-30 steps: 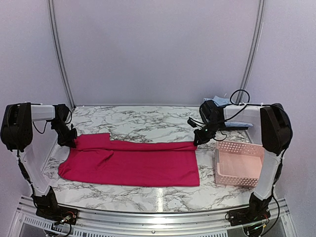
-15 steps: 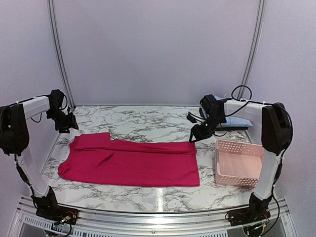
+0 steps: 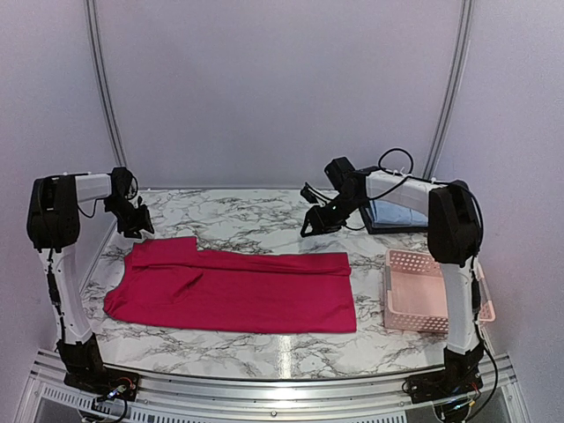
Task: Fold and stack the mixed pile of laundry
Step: Smooth out the rectangle-folded T-shirt at the center of the board.
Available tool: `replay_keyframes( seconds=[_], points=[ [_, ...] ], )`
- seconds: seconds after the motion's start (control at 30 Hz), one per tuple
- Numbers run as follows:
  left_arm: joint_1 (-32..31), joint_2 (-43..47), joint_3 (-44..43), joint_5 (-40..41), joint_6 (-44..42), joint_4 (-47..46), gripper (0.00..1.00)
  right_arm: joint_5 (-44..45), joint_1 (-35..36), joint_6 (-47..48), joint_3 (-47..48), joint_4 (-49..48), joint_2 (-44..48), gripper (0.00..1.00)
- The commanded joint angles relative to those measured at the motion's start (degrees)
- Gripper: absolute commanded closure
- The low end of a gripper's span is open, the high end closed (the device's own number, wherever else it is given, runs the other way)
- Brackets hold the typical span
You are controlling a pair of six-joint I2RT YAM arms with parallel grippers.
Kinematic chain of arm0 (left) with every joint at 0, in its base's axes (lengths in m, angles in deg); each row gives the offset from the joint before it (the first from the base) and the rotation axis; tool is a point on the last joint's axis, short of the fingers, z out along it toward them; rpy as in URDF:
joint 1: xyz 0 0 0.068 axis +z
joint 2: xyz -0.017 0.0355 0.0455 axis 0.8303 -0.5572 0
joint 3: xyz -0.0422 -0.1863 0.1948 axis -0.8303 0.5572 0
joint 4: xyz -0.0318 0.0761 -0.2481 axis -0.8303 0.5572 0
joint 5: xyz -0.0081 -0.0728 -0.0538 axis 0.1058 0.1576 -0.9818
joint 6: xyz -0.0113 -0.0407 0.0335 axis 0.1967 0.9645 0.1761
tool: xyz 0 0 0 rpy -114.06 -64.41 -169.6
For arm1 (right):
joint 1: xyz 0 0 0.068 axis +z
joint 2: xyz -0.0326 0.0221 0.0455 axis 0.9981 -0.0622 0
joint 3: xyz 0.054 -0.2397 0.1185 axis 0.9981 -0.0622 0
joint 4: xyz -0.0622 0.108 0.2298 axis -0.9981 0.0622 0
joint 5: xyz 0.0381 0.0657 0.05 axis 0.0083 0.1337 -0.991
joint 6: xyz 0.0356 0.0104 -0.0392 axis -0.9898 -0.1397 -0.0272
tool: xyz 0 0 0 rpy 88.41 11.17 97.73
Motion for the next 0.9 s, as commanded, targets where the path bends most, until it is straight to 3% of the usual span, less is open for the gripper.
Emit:
replay_keyframes(
  seconds=[0.0, 0.27, 0.5, 0.67, 0.87],
  points=[
    [-1.82, -2.62, -2.27, 2.01, -1.91, 0.56, 0.51, -1.59, 1.25, -1.5, -1.28, -0.16, -0.38, 0.52],
    [-3.5, -5.28, -2.53, 5.08, -3.04, 1.38, 0.56, -1.12, 1.34, -1.14, -6.88, -1.17, 1.41, 0.52],
    [-4.47, -2.03, -2.58, 2.64, -3.73, 1.54, 1.0, -1.26, 1.32, -1.42, -6.47, -1.51, 1.43, 0.52],
    [-4.49, 4.99, -2.25, 0.07, -3.51, 1.53, 1.0, -2.86, 1.35, -1.74, -6.98, -2.66, 1.67, 0.53],
    [-4.47, 14.83, 6.33, -0.56, -2.16, 1.4, 1.0, -7.22, 2.29, -5.1, -6.36, -7.31, 1.92, 0.53]
  ],
)
